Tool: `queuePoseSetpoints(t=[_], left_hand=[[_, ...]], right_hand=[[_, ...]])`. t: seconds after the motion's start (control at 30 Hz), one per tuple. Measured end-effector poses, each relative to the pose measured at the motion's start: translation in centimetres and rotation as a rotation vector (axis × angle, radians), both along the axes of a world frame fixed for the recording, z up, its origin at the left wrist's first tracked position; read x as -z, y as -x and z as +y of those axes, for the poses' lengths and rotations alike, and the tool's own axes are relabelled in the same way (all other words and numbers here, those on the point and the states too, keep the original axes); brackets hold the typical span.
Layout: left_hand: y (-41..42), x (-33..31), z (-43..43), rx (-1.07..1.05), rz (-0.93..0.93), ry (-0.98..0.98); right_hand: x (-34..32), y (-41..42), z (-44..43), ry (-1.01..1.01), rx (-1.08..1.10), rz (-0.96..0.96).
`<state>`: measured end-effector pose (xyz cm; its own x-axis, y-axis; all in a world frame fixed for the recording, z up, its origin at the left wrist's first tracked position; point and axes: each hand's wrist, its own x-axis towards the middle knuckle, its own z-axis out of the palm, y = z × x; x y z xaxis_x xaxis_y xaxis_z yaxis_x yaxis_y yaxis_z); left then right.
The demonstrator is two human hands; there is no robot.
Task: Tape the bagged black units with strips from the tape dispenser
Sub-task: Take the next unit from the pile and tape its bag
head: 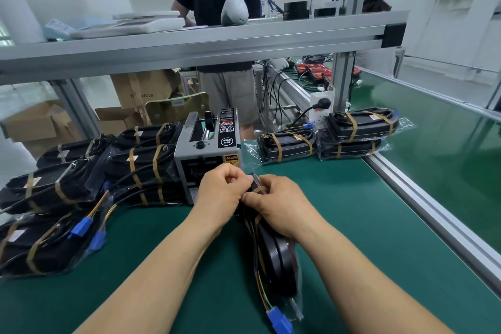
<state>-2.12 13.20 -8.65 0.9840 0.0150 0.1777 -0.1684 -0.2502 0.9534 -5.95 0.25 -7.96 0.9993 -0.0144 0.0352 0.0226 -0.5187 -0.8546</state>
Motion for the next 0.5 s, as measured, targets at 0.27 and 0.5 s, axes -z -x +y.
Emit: queuePoseSetpoints(t=[0.27,0.5], left_hand=[[-0.9,0.0,-0.3,-0.03,0.226,0.191],[-0.5,-0.8,0.9,0.19,0.348,0.251]], right_hand=[[0.0,-0.1,0.2,0.038,-0.007,0.006],[0.2,-0.3,-0.1,0.044,-0.015,-0.028]])
